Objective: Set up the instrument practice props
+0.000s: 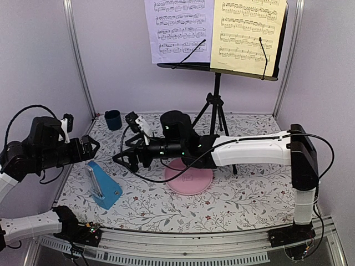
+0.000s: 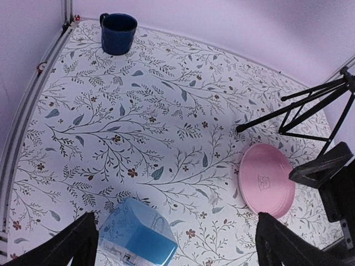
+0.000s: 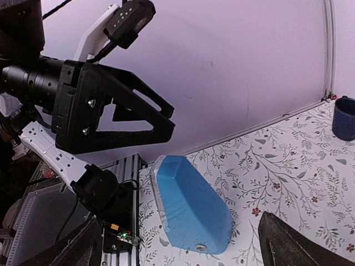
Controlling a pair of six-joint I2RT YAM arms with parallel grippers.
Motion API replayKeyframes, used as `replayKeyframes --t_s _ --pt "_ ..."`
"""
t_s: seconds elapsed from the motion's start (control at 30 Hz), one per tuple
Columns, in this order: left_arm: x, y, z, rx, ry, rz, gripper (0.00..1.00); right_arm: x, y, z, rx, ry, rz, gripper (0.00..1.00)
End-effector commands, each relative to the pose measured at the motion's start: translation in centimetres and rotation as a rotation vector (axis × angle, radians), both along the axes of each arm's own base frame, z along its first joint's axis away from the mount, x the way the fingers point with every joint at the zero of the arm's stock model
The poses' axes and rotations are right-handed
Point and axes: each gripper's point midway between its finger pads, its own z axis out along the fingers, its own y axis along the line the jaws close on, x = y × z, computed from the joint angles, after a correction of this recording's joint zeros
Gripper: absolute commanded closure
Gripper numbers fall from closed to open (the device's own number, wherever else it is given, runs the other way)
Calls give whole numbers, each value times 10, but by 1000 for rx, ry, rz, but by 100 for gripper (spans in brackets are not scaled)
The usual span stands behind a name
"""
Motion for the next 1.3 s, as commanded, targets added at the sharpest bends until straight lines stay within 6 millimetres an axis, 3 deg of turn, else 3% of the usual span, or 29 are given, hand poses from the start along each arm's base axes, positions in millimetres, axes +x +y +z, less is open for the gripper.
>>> replayKeyframes --t_s 0.0,0.2,0.3,0.53,0.8,1.1,1.27 --pt "-13 3 -26 50 113 -29 1 -16 26 -16 -10 67 36 1" --pt "-31 5 -63 158 279 -96 1 -17 27 -26 -26 71 36 0" --pt "-28 5 -67 200 282 -110 1 -18 25 -26 -29 60 39 0" --pt "-23 -33 -87 221 317 -335 4 -16 17 -29 -39 51 31 0" --pt "-21 -35 -103 292 382 -331 10 -5 -2 -25 -22 65 5 1" --pt "-26 -39 -111 290 405 -356 27 4 -15 -25 -20 64 -16 1" --pt "-25 -40 -111 296 411 -359 51 9 -20 -25 -20 62 -29 1"
